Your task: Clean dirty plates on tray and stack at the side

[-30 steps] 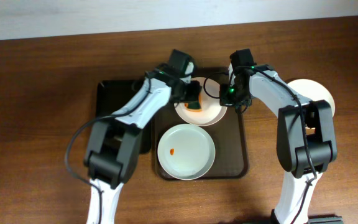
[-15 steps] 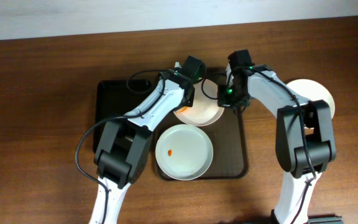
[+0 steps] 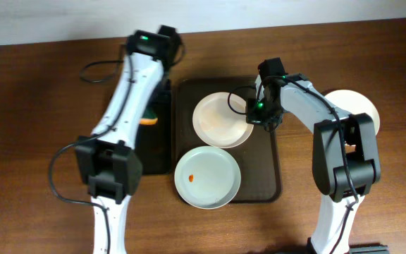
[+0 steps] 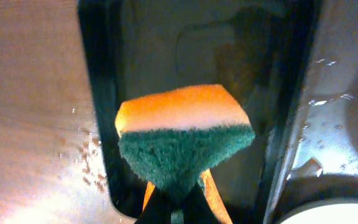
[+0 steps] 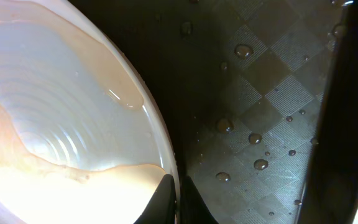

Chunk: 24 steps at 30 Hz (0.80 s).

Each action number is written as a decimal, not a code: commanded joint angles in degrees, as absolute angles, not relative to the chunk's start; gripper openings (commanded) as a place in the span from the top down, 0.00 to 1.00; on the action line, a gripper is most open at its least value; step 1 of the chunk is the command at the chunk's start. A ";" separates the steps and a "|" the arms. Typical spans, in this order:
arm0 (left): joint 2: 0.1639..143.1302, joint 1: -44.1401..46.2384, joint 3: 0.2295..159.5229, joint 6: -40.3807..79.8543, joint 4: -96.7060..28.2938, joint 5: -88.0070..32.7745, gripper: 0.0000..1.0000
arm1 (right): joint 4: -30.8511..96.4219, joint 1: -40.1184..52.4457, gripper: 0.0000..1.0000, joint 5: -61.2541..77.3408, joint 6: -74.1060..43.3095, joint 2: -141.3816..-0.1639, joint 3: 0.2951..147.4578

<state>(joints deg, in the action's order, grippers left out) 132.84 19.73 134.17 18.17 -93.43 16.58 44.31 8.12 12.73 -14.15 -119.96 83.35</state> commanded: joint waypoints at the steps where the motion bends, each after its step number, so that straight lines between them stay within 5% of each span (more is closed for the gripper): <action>1: 129.93 14.63 132.11 16.19 -96.66 11.31 1.00 | 45.21 7.35 0.96 7.22 -13.80 -122.30 81.32; 5: 129.93 12.51 123.04 16.19 -89.19 11.51 0.87 | 45.21 7.38 0.96 7.22 -13.78 -122.30 81.32; 7: 129.93 11.53 119.22 16.14 -86.37 8.95 0.59 | 45.10 7.35 0.96 7.22 -13.78 -122.30 81.32; 10: 127.70 11.40 119.13 14.74 -86.63 6.39 0.40 | 44.10 7.35 0.94 7.22 -13.74 -122.30 81.32; 12: 121.89 11.40 119.13 14.63 -86.63 6.35 0.36 | 42.59 7.38 0.71 7.25 -12.23 -122.30 81.32; 14: 113.51 11.40 119.13 14.63 -86.13 6.42 0.31 | 42.48 7.35 0.96 7.27 -12.21 -122.28 81.49; 17: 99.72 11.40 119.13 14.66 -85.52 7.29 0.00 | 45.74 7.49 0.96 8.34 -9.06 -120.14 84.62; 24: 83.50 11.40 119.13 14.68 -86.63 7.27 0.00 | 53.89 14.31 0.96 8.54 -4.64 -111.63 98.37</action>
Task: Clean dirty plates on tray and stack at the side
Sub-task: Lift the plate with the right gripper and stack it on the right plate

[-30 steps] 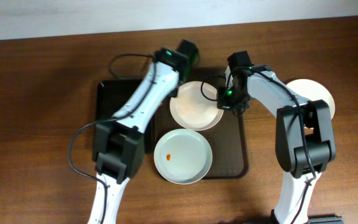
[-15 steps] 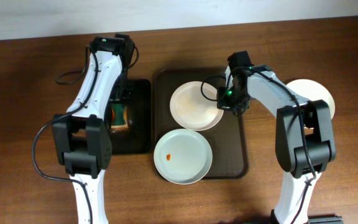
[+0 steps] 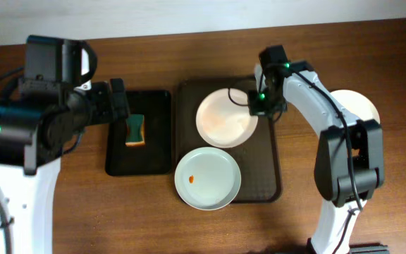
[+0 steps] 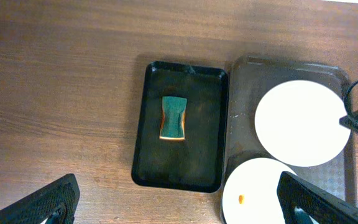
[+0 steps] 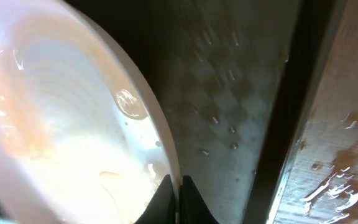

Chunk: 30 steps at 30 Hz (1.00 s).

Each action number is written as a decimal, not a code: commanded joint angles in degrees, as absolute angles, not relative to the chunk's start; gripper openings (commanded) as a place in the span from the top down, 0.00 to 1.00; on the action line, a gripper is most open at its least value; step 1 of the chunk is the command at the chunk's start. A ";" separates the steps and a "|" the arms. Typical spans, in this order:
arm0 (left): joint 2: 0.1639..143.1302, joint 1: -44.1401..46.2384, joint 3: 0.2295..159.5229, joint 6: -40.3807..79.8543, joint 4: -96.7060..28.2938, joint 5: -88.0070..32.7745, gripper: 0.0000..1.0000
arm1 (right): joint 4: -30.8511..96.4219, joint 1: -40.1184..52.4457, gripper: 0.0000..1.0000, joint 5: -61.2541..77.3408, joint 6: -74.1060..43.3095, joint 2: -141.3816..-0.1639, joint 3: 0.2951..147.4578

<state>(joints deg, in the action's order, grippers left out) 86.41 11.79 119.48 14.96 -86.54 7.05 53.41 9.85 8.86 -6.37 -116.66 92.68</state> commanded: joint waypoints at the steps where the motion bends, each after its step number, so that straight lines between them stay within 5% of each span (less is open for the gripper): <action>1: 82.67 11.40 119.13 14.68 -86.63 7.27 0.00 | 53.76 16.34 0.96 8.54 -4.64 -111.46 99.63; 7: 80.93 11.40 119.13 14.66 -86.63 7.27 0.00 | 44.38 31.66 0.96 -2.48 -4.73 -112.60 100.53; 14: 80.93 11.40 119.13 14.68 -86.63 7.27 0.00 | 34.50 45.84 0.96 -44.34 -4.69 -113.65 100.53; 19: 80.93 11.40 119.13 14.68 -86.63 7.27 0.00 | 33.87 50.85 0.96 -57.17 -4.64 -113.65 100.53; 30: 80.93 11.40 119.13 14.68 -86.63 7.27 0.00 | 33.56 55.16 0.96 -59.20 -2.09 -113.62 100.53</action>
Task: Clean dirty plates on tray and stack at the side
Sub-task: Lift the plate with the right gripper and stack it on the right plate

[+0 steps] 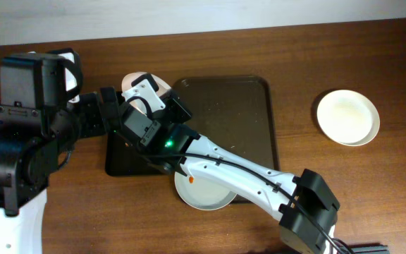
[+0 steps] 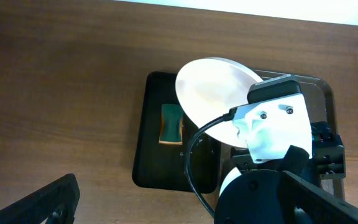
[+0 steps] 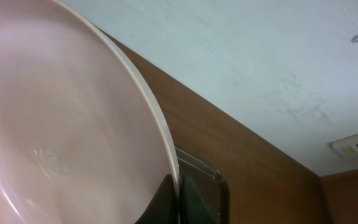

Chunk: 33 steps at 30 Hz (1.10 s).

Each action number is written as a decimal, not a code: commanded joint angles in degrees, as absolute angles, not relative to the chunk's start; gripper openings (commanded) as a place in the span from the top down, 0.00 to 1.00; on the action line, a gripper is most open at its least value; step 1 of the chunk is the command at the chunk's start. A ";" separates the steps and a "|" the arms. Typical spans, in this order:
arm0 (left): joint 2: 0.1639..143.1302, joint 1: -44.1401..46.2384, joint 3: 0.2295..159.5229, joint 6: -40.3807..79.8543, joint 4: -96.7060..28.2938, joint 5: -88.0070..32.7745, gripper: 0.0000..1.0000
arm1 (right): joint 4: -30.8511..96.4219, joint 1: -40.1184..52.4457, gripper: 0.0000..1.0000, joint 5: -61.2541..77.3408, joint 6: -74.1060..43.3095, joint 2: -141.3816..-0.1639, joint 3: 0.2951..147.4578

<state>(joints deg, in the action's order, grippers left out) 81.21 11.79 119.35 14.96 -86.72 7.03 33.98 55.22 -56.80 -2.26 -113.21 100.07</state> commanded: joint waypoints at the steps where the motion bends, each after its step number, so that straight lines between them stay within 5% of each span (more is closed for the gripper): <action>1: 80.93 11.40 119.13 14.66 -86.63 7.27 0.00 | 33.45 55.16 0.96 -59.20 -2.11 -113.62 100.53; 9: 80.93 11.40 119.13 14.66 -86.63 7.27 0.00 | 33.47 54.83 0.96 -58.13 -3.38 -113.62 100.53; 14: 80.93 11.40 119.13 14.66 -86.63 7.27 0.00 | 47.35 47.64 0.96 -43.90 -21.45 -111.48 100.57; 20: 80.93 11.40 119.13 14.68 -86.63 7.27 0.00 | 58.52 16.45 0.96 -1.28 -28.21 -107.15 100.57; 26: 80.93 11.40 119.13 14.66 -86.63 7.27 0.00 | 64.58 -13.21 0.96 0.91 -27.03 -109.82 99.55; 33: 80.93 11.40 119.13 14.68 -86.63 7.27 0.00 | 58.00 -34.11 0.96 0.93 -27.07 -110.00 85.69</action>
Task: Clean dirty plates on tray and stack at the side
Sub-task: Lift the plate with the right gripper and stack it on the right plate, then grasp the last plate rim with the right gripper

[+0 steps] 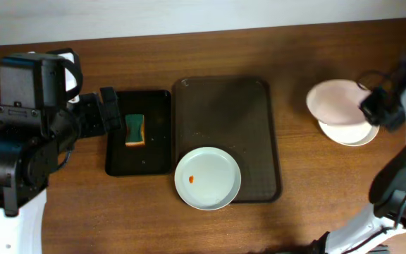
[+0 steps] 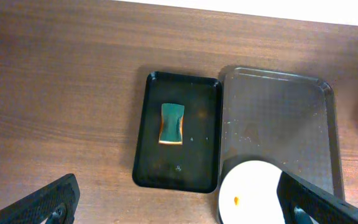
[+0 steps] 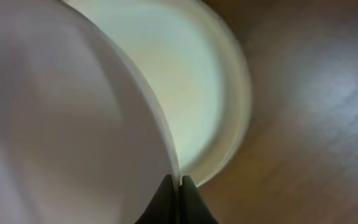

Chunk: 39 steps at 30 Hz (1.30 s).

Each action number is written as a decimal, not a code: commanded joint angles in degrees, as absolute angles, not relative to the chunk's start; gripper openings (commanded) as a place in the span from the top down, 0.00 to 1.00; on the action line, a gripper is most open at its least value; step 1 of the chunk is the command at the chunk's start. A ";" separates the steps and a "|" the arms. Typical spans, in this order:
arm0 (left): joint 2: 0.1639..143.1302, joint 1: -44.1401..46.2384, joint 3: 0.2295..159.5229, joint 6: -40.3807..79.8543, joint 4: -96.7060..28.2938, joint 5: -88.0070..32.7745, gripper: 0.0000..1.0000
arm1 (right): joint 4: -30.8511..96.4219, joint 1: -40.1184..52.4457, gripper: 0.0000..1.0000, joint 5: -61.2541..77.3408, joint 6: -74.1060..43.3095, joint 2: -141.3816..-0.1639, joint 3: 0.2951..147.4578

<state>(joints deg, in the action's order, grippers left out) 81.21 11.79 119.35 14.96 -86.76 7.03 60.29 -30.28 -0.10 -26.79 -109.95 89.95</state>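
My right gripper [image 1: 373,107] is shut on the rim of a pale plate [image 1: 333,101], held tilted just over a white plate [image 1: 354,128] on the table at the far right. In the right wrist view the held plate [image 3: 61,124] fills the left and the lower plate [image 3: 194,74] lies behind it, with the gripper [image 3: 179,183] pinching the rim. A white plate with an orange spot [image 1: 207,178] lies at the front of the brown tray [image 1: 224,92]. My left gripper [image 2: 178,199] hangs high and open, holding nothing.
A green and orange sponge [image 1: 134,130] lies in the black tray [image 1: 138,164] left of the brown tray; the left wrist view shows the sponge [image 2: 171,123] too. Bare wooden table surrounds both trays. A white wall runs along the far edge.
My right gripper, with the plate still in it, was over the black tray at the left and is now over the white plate at the far right. The left arm has not moved.
My left gripper was shut on the sponge in the black tray while the right pinched a plate on the brown tray. Then the left was high and open, the sponge lying free. Then the right held the plate over the black tray, and now over the right-hand plate.
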 commanded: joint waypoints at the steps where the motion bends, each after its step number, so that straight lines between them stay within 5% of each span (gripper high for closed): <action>1: 80.93 11.40 119.13 14.68 -86.63 7.27 0.00 | 56.58 -35.86 0.96 1.08 -27.07 -110.00 83.99; 4: 80.93 11.40 119.13 14.66 -86.63 7.27 0.00 | 55.20 -37.19 0.93 1.08 -25.47 -110.00 82.78; 5: 80.93 11.40 119.13 14.66 -86.63 7.27 0.00 | 55.20 -37.12 0.60 2.81 -24.56 -109.91 83.15; 8: 80.93 11.40 119.13 14.66 -86.63 7.27 0.00 | 55.53 -34.65 0.50 11.92 -18.61 -107.81 83.70; 12: 80.93 11.40 119.13 14.66 -86.63 7.27 0.00 | 58.43 -25.43 0.50 14.87 -15.00 -101.93 83.70; 18: 80.93 11.40 119.13 14.66 -86.63 7.27 0.00 | 66.87 4.16 0.49 14.61 -4.19 -100.90 83.42; 20: 80.93 11.40 119.13 14.66 -86.63 7.27 0.00 | 66.59 18.22 0.49 8.10 -3.84 -100.99 79.24; 24: 80.93 11.40 119.13 14.66 -86.63 7.27 0.00 | 58.50 27.05 0.52 8.36 -2.85 -100.99 69.01; 29: 80.93 11.40 119.13 14.66 -86.63 7.27 0.00 | 48.10 31.40 0.64 5.82 -4.91 -100.99 58.65; 32: 80.93 11.40 119.13 14.66 -86.63 7.27 0.00 | 48.12 30.33 0.79 3.97 -5.13 -100.95 58.96; 39: 80.93 11.40 119.13 14.66 -86.63 7.27 0.00 | 50.46 25.47 0.79 1.30 -5.19 -100.90 63.02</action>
<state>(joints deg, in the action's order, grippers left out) 81.21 11.60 119.31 14.96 -86.72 7.05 49.21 27.92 4.69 -4.58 -101.10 60.14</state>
